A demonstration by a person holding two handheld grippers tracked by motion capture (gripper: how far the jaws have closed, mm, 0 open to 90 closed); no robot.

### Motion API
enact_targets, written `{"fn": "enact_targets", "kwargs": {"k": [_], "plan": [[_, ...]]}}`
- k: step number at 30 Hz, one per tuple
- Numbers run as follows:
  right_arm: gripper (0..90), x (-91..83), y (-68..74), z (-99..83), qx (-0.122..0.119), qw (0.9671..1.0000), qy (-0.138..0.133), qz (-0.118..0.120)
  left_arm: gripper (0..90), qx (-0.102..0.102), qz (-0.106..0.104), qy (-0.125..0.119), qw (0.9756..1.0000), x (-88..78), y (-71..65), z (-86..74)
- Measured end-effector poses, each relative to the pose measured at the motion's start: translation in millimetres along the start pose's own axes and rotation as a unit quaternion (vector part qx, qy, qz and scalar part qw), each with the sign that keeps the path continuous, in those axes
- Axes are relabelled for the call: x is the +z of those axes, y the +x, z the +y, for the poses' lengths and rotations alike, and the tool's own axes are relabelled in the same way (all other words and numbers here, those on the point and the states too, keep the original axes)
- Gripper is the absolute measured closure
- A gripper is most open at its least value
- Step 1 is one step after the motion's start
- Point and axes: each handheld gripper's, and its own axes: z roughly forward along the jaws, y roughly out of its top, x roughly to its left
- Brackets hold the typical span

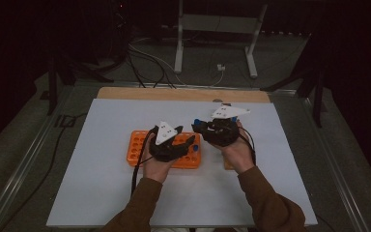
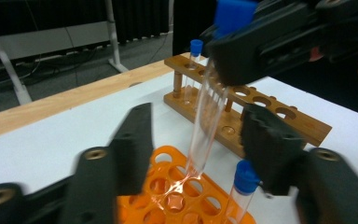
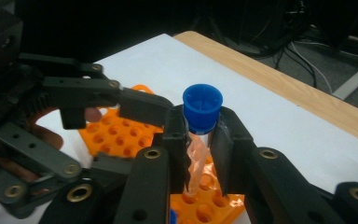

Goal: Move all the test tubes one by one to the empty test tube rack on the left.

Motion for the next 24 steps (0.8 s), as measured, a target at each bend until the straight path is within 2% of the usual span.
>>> {"fn": "enact_targets", "kwargs": {"k": [3,10,13,20,21,22,24], "plan": [[76.3,4.2,4.3,1.6,-0.002,1.0000,0.001,0.007,61.8,0.004,-0.004,-0.003,1.0000,0.8,-0.9,1.3],[76.3,7.2,8.5,3.3,-0.001,0.9999,0.000,0.016,70.2,0.012,-0.005,0.001,0.9999,1.1,-0.2,0.9],[76.3,8.7,10.2,3.8,-0.004,0.9998,0.001,0.018,77.1,0.013,-0.004,0.001,0.9999,0.5,0.9,0.6],[73.7,9.1,9.1,3.1,0.002,0.9998,0.000,0.019,78.3,0.016,-0.002,0.004,0.9999,1.8,0.7,-0.5],[68.0,7.7,8.1,2.8,0.003,0.9998,-0.004,0.019,78.3,0.014,-0.002,0.005,0.9999,2.1,1.1,-1.1],[68.0,7.7,8.1,2.8,0.003,0.9998,-0.004,0.019,78.3,0.012,0.000,0.005,0.9999,2.7,1.7,-1.9],[62.1,6.0,6.4,2.7,0.005,0.9998,-0.008,0.018,78.4,0.009,0.002,0.008,0.9999,3.4,3.3,-4.2]]}}
